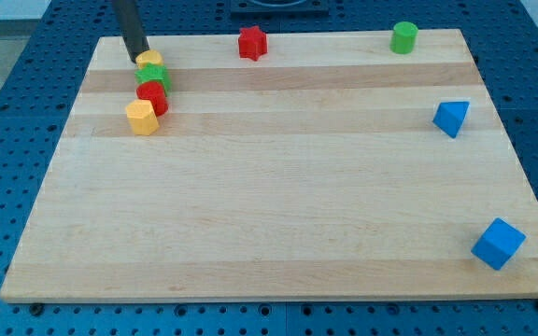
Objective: Slightly push the yellow hexagon towards the right side of the board
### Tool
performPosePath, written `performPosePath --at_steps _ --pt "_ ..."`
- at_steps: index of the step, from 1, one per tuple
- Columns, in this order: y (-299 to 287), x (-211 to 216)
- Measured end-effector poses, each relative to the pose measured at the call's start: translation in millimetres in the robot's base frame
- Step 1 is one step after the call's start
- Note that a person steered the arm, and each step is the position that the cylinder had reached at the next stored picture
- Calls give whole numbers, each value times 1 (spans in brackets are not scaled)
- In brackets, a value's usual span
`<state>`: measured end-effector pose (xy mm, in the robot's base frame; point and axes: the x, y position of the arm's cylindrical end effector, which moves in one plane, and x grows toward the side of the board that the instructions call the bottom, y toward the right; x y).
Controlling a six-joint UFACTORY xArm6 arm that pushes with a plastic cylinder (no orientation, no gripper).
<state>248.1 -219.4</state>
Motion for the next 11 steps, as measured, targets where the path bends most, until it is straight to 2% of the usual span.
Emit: performPosePath --at_steps 3,4,5,6,11 --pt "-2 4" --pt "-54 24" --pt "-54 102" --pt "-16 138" --pt "4 140"
